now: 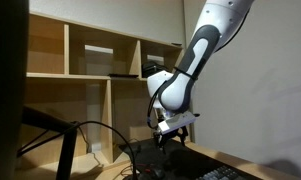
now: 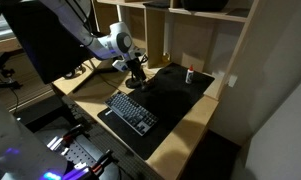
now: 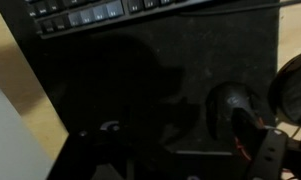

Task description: Move the mouse closer to the white bottle

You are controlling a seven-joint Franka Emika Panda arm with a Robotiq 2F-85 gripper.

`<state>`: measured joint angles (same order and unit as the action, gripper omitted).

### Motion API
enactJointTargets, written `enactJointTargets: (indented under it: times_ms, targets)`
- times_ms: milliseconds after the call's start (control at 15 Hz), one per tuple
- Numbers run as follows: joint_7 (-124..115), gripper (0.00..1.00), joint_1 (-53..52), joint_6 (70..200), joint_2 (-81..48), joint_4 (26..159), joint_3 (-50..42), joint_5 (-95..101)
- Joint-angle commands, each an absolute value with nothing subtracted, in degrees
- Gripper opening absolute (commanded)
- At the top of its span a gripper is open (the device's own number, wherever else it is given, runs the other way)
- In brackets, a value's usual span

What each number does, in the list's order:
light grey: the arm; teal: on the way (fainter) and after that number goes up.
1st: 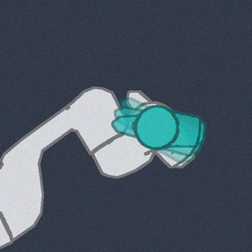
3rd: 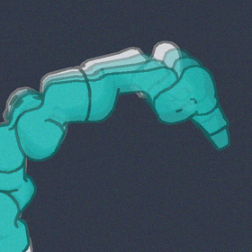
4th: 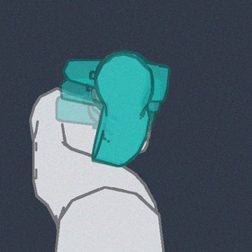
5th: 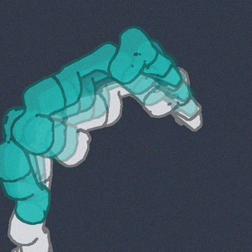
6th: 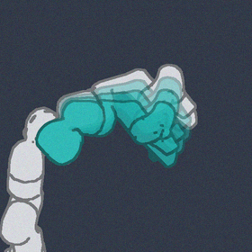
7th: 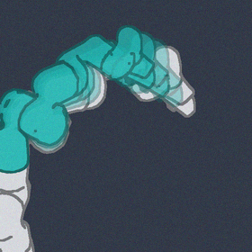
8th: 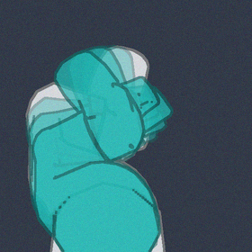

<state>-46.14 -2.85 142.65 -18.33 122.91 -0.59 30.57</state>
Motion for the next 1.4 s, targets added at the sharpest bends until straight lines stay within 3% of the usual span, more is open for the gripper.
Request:
enactJointTargets:
  times_ms: [0,200,533,733,800,1000,1333]
  targets:
    - [-45.84,1.00,-5.47,143.57,-21.05,120.40,-4.15,29.37]
    - [-45.83,1.00,-5.81,143.91,-24.73,116.44,-5.25,29.05]
    - [-26.59,1.00,-1.64,160.63,-30.72,113.90,-3.87,24.54]
    - [-13.10,1.00,10.62,160.99,-35.03,111.31,9.28,16.07]
    - [-16.84,1.00,-0.10,162.47,-31.29,114.93,-1.73,14.98]
    - [-10.87,1.00,6.01,162.45,-34.16,112.76,4.32,11.65]
    - [-4.34,1.00,4.10,159.77,-35.12,111.76,5.39,6.62]
